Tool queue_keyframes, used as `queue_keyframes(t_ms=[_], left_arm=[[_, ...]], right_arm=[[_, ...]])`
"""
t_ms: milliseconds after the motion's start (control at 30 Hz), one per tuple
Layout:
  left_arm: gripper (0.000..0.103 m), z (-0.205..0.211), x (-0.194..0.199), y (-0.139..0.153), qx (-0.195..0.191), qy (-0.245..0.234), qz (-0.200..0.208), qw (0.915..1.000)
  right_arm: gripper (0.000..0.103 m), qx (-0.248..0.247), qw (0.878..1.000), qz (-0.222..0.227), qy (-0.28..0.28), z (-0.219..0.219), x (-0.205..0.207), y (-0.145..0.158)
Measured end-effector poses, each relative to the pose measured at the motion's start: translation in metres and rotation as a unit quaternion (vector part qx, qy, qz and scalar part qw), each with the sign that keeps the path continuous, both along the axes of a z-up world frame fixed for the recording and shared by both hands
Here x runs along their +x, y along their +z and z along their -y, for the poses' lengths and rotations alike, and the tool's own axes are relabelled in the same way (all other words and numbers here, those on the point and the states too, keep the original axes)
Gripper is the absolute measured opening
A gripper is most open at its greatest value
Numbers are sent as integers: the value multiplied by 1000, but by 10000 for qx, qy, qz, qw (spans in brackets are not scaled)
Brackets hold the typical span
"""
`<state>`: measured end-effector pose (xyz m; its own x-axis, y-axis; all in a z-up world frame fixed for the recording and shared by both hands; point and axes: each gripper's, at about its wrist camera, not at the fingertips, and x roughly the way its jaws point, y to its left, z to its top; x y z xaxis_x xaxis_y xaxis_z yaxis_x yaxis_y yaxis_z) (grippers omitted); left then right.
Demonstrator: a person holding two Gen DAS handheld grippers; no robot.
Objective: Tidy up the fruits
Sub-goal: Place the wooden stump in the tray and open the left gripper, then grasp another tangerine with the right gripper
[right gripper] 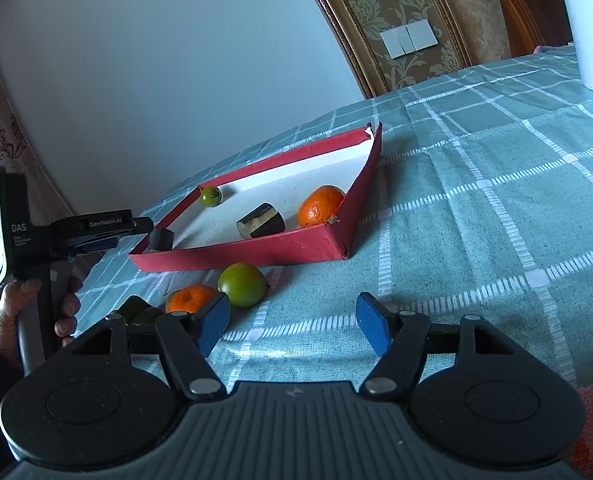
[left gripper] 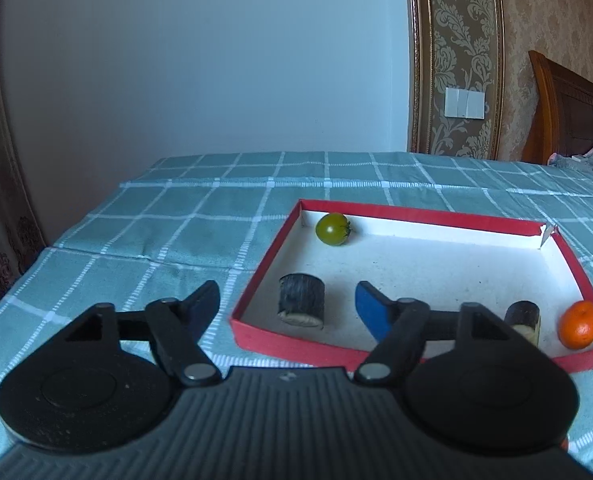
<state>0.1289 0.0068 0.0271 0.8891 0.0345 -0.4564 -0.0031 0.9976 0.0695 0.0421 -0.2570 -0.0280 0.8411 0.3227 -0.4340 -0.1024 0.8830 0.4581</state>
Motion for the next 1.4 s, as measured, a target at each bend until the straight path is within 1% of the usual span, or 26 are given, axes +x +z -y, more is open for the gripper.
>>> queue_keyframes(t_ms=[67,133,167,233,300,400,567,700,767,867,933,1033,1167,1333,1400], left_arm=[[84,-7,-20,4,6,40,143,9999],[93,-17,-39,7,-137,70,230,9996],[94,-22,-49,7,-183,66,258,9995],[95,-30,-65,6,-250,145,285,9992],[96,-38,-77,2,-392,224,279,9986],[96,-49,-91,-8,-546,360,270,9975],[97,-60,-97,-26,-691,540,225,9959],[96,-67,-94,-35,-760,642,209,9948],[97,-71,-96,-34,-870,604,322,9939],[98,-71,-97,-35,-894,521,341,9940],[98,-68,-98,-35,-842,451,357,9948],[98,-66,-99,-36,-815,347,391,9953],[99,-68,-99,-36,-903,322,385,9946],[99,-69,-99,-36,-954,346,382,9941],[99,-69,-99,-37,-949,346,386,9941]], right_arm=[[69,-8,10000,22,33,-1,-1,1],[69,-103,9999,68,87,-4,-1,2],[69,-198,9996,121,130,-8,-2,4],[69,-559,9974,324,326,-21,-7,10],[69,-846,9936,448,596,-36,-10,17],[69,-992,9888,510,996,-57,-10,25],[69,-1229,9833,446,1262,-83,-3,29],[69,-1323,9830,298,1236,-92,7,25],[69,-1310,9838,207,1208,-94,12,23],[67,-1340,9840,151,1163,-97,18,20],[64,-1277,9850,106,1156,-97,21,18],[60,-1331,9854,98,1061,-98,25,16],[42,-1529,9842,127,888,-100,28,16],[41,-1555,9837,163,893,-100,27,15],[40,-1484,9851,158,861,-99,26,15]])
